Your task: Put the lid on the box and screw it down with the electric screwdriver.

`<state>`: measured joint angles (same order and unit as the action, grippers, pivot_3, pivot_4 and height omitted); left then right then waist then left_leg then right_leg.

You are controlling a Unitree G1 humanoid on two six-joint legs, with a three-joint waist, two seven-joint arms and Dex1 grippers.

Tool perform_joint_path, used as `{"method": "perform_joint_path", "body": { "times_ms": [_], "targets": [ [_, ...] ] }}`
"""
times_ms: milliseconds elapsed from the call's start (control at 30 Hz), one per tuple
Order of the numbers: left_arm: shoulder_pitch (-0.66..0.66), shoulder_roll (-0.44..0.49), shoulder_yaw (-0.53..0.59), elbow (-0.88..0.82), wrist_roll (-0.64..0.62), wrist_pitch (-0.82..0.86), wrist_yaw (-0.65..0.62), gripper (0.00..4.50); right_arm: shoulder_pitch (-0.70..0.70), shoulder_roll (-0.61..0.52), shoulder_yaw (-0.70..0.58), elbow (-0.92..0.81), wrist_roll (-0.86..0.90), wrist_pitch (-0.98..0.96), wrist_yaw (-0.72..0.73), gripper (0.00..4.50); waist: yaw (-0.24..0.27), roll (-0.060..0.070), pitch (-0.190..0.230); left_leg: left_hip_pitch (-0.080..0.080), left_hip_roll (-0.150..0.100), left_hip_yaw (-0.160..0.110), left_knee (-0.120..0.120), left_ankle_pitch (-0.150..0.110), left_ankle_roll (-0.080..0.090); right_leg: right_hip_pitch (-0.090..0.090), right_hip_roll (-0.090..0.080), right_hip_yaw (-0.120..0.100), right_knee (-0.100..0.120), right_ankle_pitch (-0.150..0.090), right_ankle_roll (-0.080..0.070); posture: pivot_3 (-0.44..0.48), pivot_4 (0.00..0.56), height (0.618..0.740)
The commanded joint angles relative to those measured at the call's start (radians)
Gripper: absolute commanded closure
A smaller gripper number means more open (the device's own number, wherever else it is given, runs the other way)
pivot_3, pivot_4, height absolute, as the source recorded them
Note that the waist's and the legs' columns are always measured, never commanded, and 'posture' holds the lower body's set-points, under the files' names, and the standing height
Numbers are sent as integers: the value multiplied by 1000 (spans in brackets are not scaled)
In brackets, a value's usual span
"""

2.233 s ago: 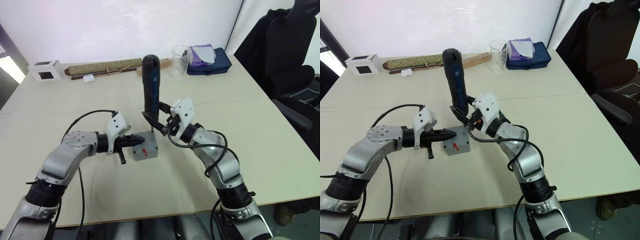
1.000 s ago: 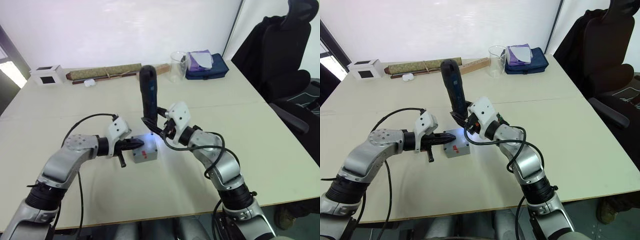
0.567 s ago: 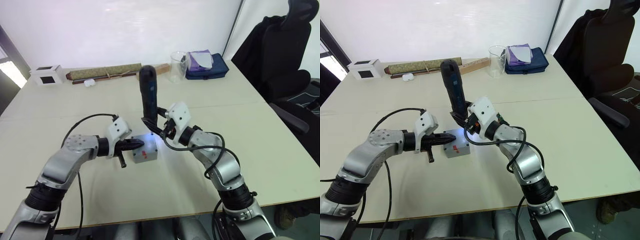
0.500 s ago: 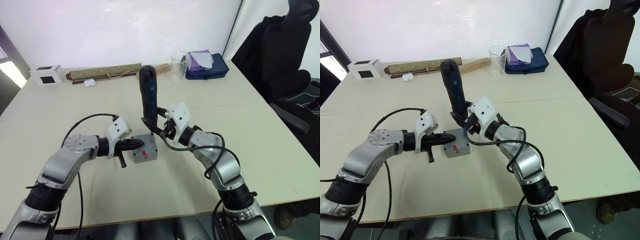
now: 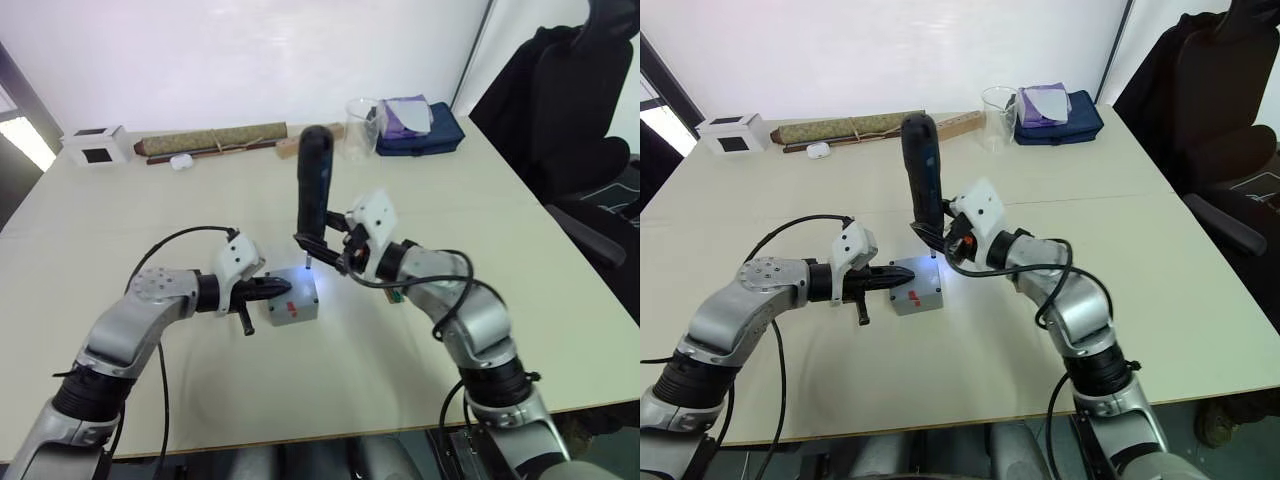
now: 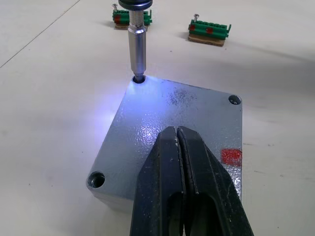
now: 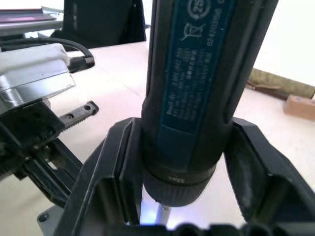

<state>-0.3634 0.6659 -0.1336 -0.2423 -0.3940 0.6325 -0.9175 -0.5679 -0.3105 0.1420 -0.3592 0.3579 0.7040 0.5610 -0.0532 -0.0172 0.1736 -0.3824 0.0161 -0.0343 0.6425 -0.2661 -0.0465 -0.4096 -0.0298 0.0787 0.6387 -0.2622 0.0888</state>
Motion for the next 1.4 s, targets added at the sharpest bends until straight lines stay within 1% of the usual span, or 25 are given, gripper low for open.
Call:
{"method": "perform_joint_path", "body": {
  "times_ms": [33, 67, 100, 167, 200, 267, 300, 367, 400, 467, 533, 633, 700, 833, 967, 1100, 1167, 1200, 1233, 1300, 1400],
  "targets": [
    [33, -27, 5, 19, -30, 14, -6, 4500, -184, -25, -243, -114, 201, 166, -53, 2418, 8, 2, 3, -7, 0, 0, 3, 0, 0, -6, 1, 0, 1, 2, 1, 0, 150, 740],
    [37, -29, 11, 14, -36, 11, -10, 4500, -224, -31, -283, -106, 237, 219, -77, 2418, 10, 2, 3, -11, 0, 0, 3, 0, 0, -10, 1, 0, 1, 2, 1, 0, 150, 740],
    [44, -41, 27, 8, -40, -12, -3, 4500, -293, -79, -351, -70, 321, 373, -73, 2418, 11, 2, 3, -14, -1, 0, 3, 0, 0, -13, 1, -1, 1, 4, 4, 0, 150, 740],
    [53, -56, 46, 0, -41, -40, 7, 4500, -372, -137, -432, -25, 431, 571, -74, 2418, 12, 4, 4, -17, -1, 0, 3, 0, 0, -16, 1, -1, 1, 5, 5, 0, 150, 740],
    [55, -83, 88, -27, -76, -39, 37, 4500, -403, -201, -469, 25, 461, 654, -51, 2418, 13, 3, 4, -19, 0, 0, 2, 0, 0, -17, 1, -2, 1, 5, 4, 0, 150, 740],
    [52, -117, 143, -63, -109, -67, 66, 4500, -436, -286, -522, 117, 454, 744, -65, 2418, 15, 3, 5, -20, 0, -1, 2, 0, 1, -18, 0, -4, 0, 5, 4, 0, 150, 740],
    [41, -113, 158, -71, -143, -45, 49, 4500, -432, -335, -521, 145, 441, 754, -62, 2418, 16, 2, 5, -22, 0, -2, 2, -1, 2, -18, 0, -4, -2, 5, 4, 0, 150, 740],
    [2, -69, 175, -67, -261, 73, -45, 4500, -396, -417, -486, 180, 407, 756, -56, 2418, 18, 0, 10, -27, -1, -2, 3, -1, 2, -21, 0, -4, -5, 5, 4, 0, 150, 740],
    [-19, -40, 171, -73, -285, 103, -77, 4500, -375, -463, -463, 215, 399, 817, -61, 2418, 18, 1, 13, -27, -2, -1, 3, -1, 2, -21, 0, -4, -6, 5, 4, 0, 150, 740],
    [-50, 23, 132, -106, -259, 92, -124, 4500, -303, -556, -414, 246, 411, 898, -26, 2418, 17, 2, 16, -28, -3, 0, 3, -1, 2, -21, 0, -4, -7, 5, 4, 0, 150, 740],
    [-72, 67, 87, -147, -232, 73, -163, 4500, -208, -643, -355, 265, 446, 910, 25, 2418, 17, 2, 16, -28, -3, 0, 3, -3, 5, -21, 1, -4, -8, 5, 5, 0, 150, 740],
    [-92, 106, 39, -196, -219, 63, -202, 4500, -139, -713, -266, 304, 428, 910, 49, 2418, 8, 5, 19, -28, -3, 2, 3, -7, 12, -21, 0, -3, -8, 4, 7, 0, 150, 740],
    [-98, 118, 22, -212, -212, 57, -213, 4500, -128, -741, -217, 328, 425, 910, 74, 2418, 3, 8, 21, -28, -3, 5, 3, -8, 14, -23, 1, 0, -8, 4, 8, 0, 150, 740],
    [-99, 126, 8, -234, -205, 48, -216, 4500, -124, -782, -127, 353, 374, 851, 113, 2418, 6, 8, 22, -28, -1, 4, 4, -8, 15, -25, 5, 0, -6, 4, 7, 0, 150, 740],
    [-75, 125, 14, -253, -210, 61, -193, 4500, -141, -810, 0, 478, 280, 778, 158, 2418, 9, 8, 22, -28, -2, 5, 6, -8, 14, -24, 4, 0, -6, 4, 7, 0, 150, 740],
    [-59, 130, 10, -245, -198, 53, -185, 4500, -154, -814, 55, 526, 228, 709, 212, 2418, 11, 7, 22, -28, -2, 5, 10, -8, 14, -21, 3, 1, -6, 4, 9, 0, 150, 740],
    [-59, 133, 13, -239, -195, 55, -181, 4500, -166, -809, 64, 542, 208, 694, 226, 1426, 12, 7, 22, -28, -3, 5, 11, -8, 14, -20, 3, 1, -7, 5, 10, 0, 150, 740],
    [-58, 134, 16, -237, -197, 57, -181, 4500, -170, -805, 66, 549, 197, 687, 229, 1257, 12, 7, 22, -28, -3, 5, 12, -8, 14, -20, 3, 1, -7, 6, 11, 0, 150, 740],
    [-58, 134, 22, -234, -200, 58, -178, 4500, -173, -804, 69, 553, 188, 680, 234, 780, 12, 7, 22, -28, -3, 5, 12, -8, 14, -20, 2, 1, -7, 6, 11, 0, 150, 740],
    [-59, 133, 30, -223, -199, 57, -171, 4500, -175, -804, 78, 557, 165, 661, 245, 91, 11, 7, 22, -28, -3, 5, 14, -8, 14, -19, 3, 1, -7, 6, 11, 0, 150, 740],
    [-84, 131, 83, -148, -169, 35, -121, 4500, -166, -832, 92, 524, 102, 548, 276, 27, 11, 7, 22, -28, -3, 5, 15, -8, 14, -19, 3, 1, -6, 6, 11, 0, 150, 740]
  ]
}}
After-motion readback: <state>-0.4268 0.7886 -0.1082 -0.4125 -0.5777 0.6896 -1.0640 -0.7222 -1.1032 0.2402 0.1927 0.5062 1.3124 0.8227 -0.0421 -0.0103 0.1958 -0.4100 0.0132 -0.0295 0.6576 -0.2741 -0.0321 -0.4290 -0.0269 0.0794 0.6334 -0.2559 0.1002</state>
